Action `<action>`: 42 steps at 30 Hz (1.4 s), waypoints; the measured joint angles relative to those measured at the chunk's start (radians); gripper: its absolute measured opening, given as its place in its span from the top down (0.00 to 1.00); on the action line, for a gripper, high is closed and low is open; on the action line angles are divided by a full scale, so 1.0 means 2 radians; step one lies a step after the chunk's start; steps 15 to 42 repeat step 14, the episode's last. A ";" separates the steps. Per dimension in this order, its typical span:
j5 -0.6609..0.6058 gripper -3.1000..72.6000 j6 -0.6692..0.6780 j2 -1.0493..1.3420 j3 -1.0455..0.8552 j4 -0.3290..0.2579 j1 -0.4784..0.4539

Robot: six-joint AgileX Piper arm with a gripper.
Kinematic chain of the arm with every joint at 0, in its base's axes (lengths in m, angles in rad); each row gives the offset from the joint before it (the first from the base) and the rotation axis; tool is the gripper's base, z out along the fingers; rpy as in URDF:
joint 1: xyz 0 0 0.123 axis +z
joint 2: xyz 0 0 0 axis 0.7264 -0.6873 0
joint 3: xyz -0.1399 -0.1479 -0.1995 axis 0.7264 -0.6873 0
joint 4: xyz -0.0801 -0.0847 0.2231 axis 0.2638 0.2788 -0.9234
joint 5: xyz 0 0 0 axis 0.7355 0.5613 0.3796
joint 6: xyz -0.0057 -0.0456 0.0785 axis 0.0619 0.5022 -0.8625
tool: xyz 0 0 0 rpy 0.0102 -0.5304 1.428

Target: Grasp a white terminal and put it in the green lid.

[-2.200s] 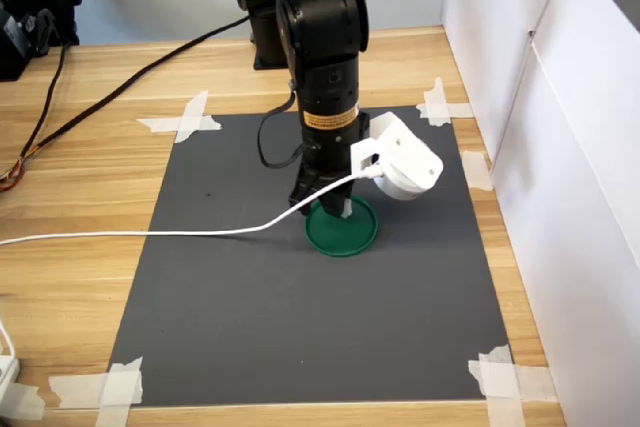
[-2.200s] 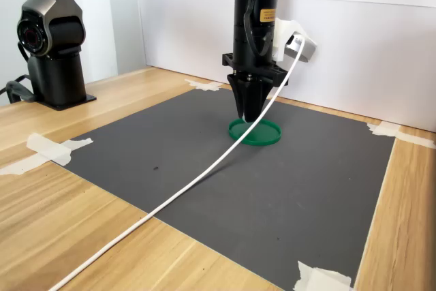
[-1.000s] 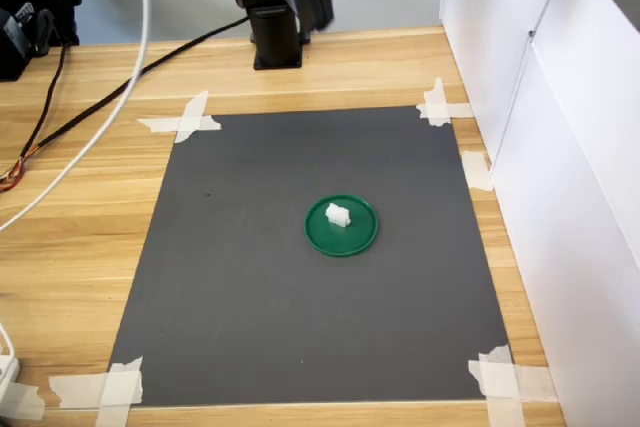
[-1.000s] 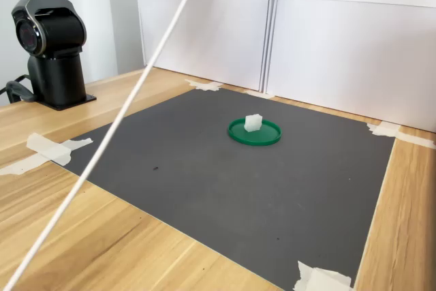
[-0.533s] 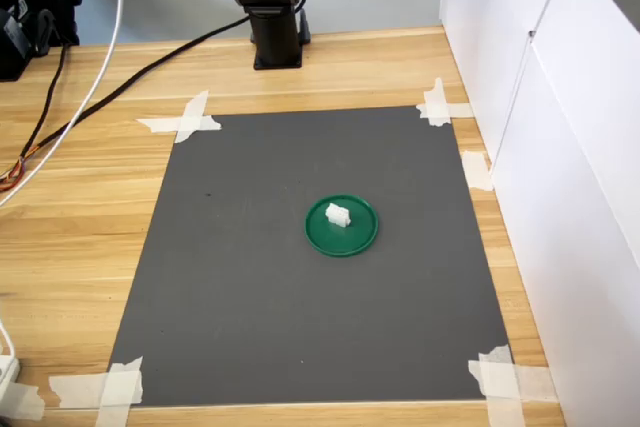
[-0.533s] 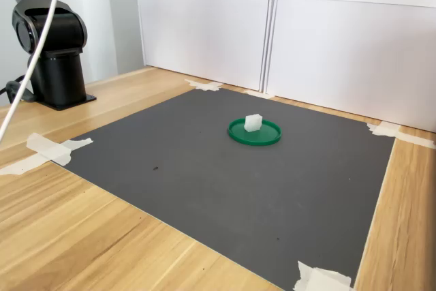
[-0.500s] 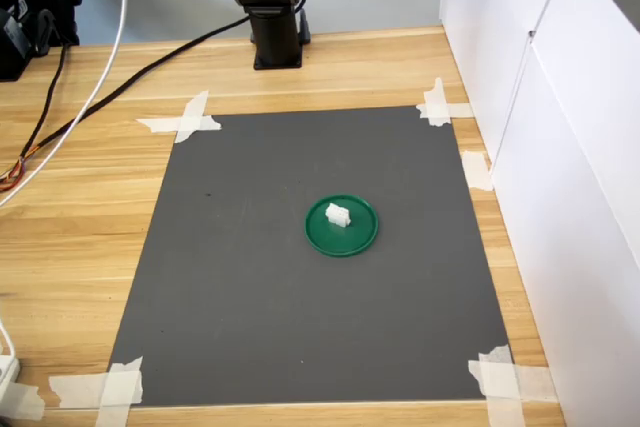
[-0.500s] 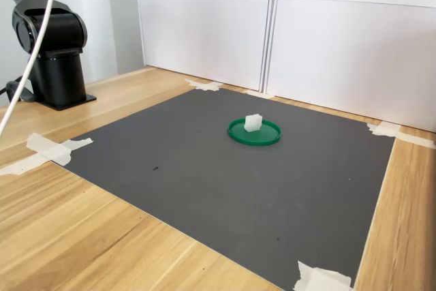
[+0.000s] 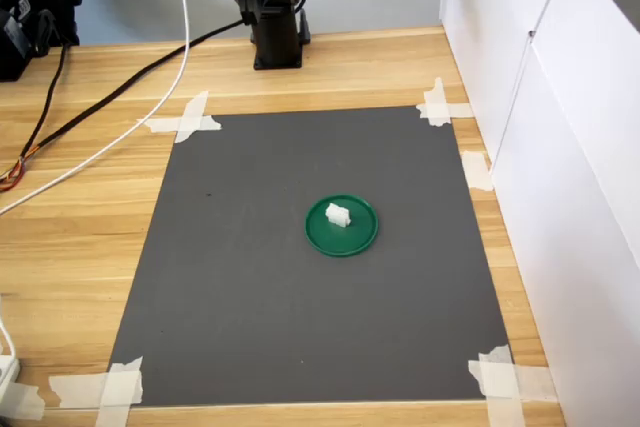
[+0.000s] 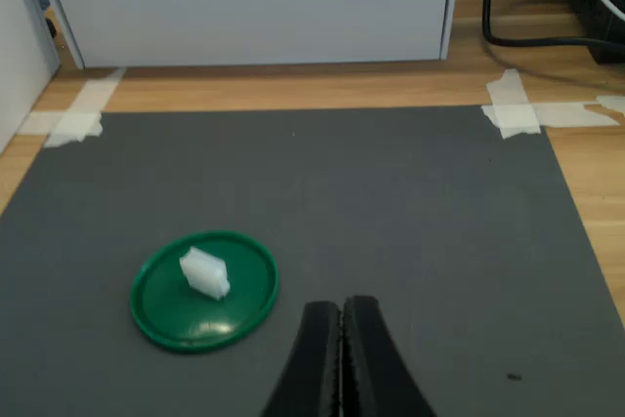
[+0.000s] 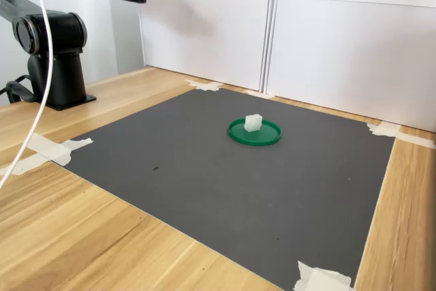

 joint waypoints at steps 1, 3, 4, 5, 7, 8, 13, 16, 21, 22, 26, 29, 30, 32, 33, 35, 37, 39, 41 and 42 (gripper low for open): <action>-0.003 0.99 0.000 0.008 -0.003 0.001 0.000; -0.005 0.99 0.002 0.020 -0.004 0.001 0.000; -0.005 0.99 0.002 0.025 -0.004 0.001 0.000; -0.005 0.99 0.002 0.029 -0.004 0.001 0.000; -0.005 0.99 0.002 0.041 -0.006 0.001 0.000; -0.005 0.99 0.002 0.048 -0.008 0.001 0.000; -0.005 0.99 0.002 0.064 -0.028 0.001 0.000; -0.005 0.99 0.002 0.064 -0.033 0.001 0.000; -0.005 0.99 0.002 0.064 -0.033 0.001 0.000; -0.005 0.99 0.002 0.064 -0.033 0.001 0.000; -0.005 0.99 0.002 0.064 -0.033 0.001 0.000; -0.005 0.99 0.002 0.064 -0.033 0.001 0.000; -0.005 0.99 0.002 0.064 -0.033 0.001 0.000; -0.005 0.99 0.002 0.064 -0.033 0.001 0.000; -0.005 0.99 0.002 0.064 -0.033 0.001 0.000; -0.005 0.99 0.002 0.064 -0.033 0.001 0.000; -0.005 0.99 0.002 0.064 -0.033 0.001 0.000; -0.005 0.99 0.002 0.064 -0.033 0.001 0.000; -0.005 0.99 0.002 0.064 -0.033 0.001 0.000; -0.005 0.99 0.002 0.064 -0.033 0.001 0.000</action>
